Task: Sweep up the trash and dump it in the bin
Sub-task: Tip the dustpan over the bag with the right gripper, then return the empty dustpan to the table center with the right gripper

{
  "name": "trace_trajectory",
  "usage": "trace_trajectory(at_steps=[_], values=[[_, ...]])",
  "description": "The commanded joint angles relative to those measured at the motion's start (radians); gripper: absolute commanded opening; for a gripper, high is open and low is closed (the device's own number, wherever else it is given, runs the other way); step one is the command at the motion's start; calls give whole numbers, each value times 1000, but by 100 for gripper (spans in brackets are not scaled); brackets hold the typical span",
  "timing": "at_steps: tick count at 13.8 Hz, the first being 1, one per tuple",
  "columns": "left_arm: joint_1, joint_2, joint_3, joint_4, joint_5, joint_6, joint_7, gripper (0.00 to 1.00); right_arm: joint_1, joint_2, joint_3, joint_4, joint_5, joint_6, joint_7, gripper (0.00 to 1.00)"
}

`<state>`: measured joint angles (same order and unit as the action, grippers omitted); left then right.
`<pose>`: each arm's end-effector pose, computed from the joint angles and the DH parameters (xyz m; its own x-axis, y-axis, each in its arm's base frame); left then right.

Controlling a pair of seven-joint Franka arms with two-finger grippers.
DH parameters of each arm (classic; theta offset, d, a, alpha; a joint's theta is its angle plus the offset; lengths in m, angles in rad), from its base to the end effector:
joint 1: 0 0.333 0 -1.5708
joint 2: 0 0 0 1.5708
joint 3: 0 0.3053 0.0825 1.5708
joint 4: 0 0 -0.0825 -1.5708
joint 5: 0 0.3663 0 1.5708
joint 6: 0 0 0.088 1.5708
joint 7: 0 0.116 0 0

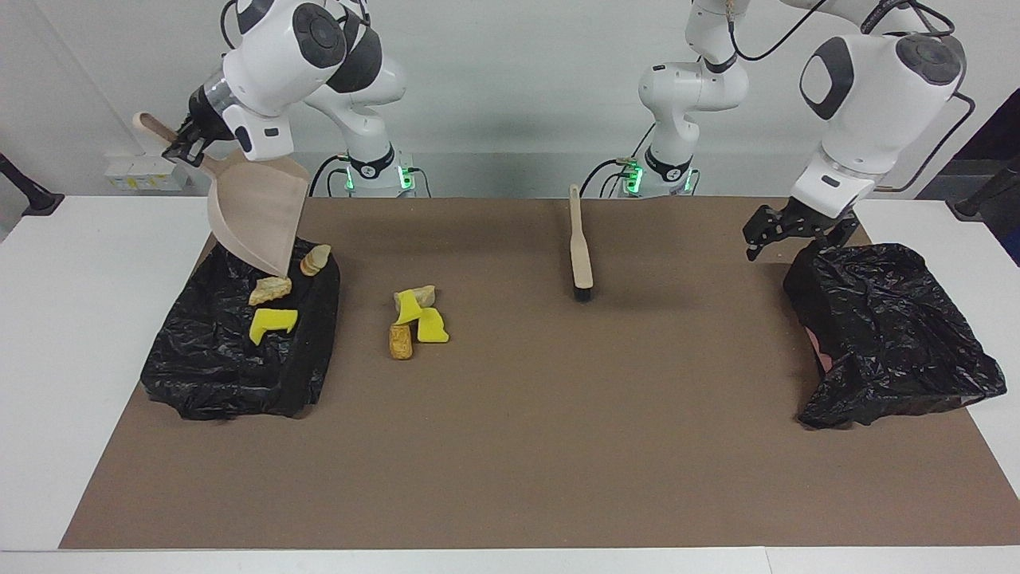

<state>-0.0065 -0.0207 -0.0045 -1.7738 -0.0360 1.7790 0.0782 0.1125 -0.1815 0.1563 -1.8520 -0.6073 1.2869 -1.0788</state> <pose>0.5423 -0.0094 0.5410 0.9963 -0.0816 0.0284 -0.0825 -0.9960 0.0332 0.4430 0.0475 0.5786 0.2095 0.7098 -0.6725 0.9579 -0.2872 -0.0047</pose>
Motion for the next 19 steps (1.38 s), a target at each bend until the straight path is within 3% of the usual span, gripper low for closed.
trace_trajectory(at_steps=[1, 3, 6, 9, 11, 14, 16, 19], values=[[6, 2, -5, 63, 34, -91, -14, 100, -11, -13, 34, 11, 220, 0, 326, 0], [3, -24, -5, 65, 34, -128, -14, 100, -10, -3, 87, 10, 381, 55, 663, 0], [-9, -50, -6, 36, 36, -142, -5, 100, -8, 100, 207, 22, 552, 219, 1172, 0], [-16, -91, -9, -28, 77, -127, 5, 100, -4, 320, 354, 149, 564, 342, 1564, 0], [-18, -93, -17, -29, 85, -129, 5, 100, 12, 487, 397, 281, 560, 425, 1790, 0], [-17, -79, -20, -6, 81, -121, 5, 100, 50, 689, 419, 436, 532, 582, 1954, 0], [-17, -73, -22, 10, 73, -130, 9, 100, 87, 825, 424, 541, 450, 667, 1990, 0], [-17, -39, -22, 69, 64, -167, 9, 100, 105, 937, 436, 616, 336, 748, 1984, 0]])
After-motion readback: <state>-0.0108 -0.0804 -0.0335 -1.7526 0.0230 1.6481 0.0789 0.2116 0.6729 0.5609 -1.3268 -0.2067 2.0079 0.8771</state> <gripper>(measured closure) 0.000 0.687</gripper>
